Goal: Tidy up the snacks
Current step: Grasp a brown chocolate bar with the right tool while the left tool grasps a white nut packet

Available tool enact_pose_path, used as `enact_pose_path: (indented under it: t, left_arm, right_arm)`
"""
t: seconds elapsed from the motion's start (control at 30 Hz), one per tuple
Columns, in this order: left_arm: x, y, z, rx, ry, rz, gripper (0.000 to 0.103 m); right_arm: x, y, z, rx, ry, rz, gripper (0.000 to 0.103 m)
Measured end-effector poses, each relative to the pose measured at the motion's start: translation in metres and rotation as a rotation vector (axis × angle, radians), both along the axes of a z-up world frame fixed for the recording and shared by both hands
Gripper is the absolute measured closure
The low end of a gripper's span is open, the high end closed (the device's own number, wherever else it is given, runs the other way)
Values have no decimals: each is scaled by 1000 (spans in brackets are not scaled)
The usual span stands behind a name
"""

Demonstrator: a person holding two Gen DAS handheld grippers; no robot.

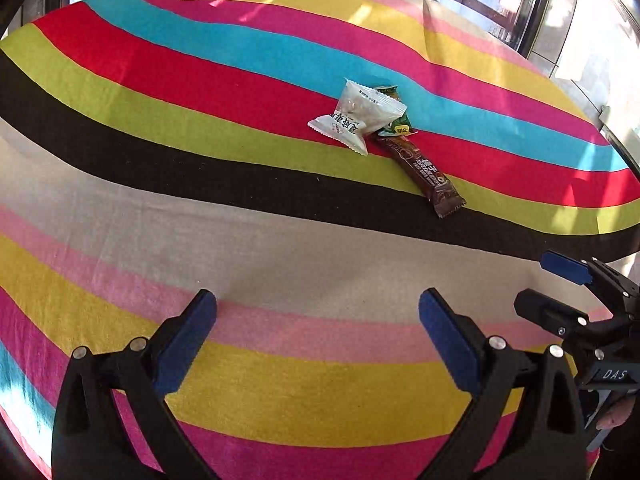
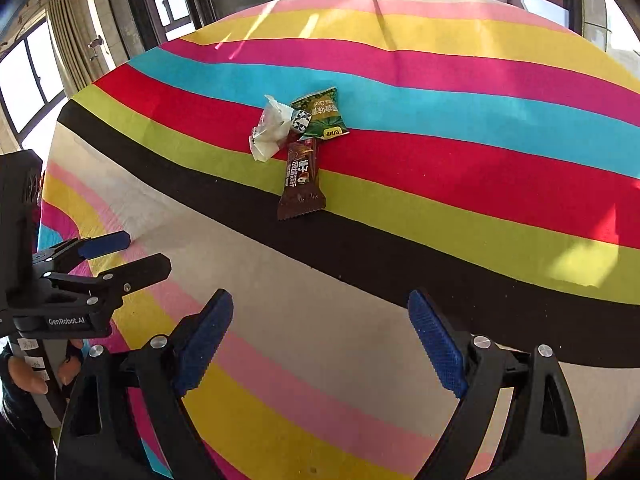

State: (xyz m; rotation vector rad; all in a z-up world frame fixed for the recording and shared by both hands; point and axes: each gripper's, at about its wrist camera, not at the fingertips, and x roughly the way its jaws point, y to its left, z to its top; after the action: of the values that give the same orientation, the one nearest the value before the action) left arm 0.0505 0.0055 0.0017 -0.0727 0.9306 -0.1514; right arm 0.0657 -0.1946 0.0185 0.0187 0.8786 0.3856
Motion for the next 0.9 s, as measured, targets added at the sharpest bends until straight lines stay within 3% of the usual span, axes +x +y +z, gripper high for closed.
enact_pose_path:
  t: [0.1,0.2,0.33,0.4,0.43,0.47,0.73,0.9]
  left_arm:
    - [0,-5,-2,33,7,-2,2]
    - [2,-6,-3,49,11,-4,2]
    - [1,-4,-3,39,9,-3,2]
    - [1,-4,-4,36,8,-3,2]
    - [1,-4,-4,37,8,-3,2]
    - [1,-4,-4,39,9,-4,2]
    - [2,-7,-4,61,15,-6,2]
    - [3,-16,-6,127,31,-12,2]
  right_arm:
    - [32,19,2,-3,7,10,16]
    - [60,45,-2,-68,13,39,19]
    - [85,67,-6,-152,15,72,30]
    - [85,69,-3,-156,1,92,53]
    - [83,68,-1,-167,-2,84,77]
    - [79,65,0,-171,-4,77,79]
    - [12,-14,-2,-119,5,-45,79]
    - [-14,-47,-5,-109,7,-83,79]
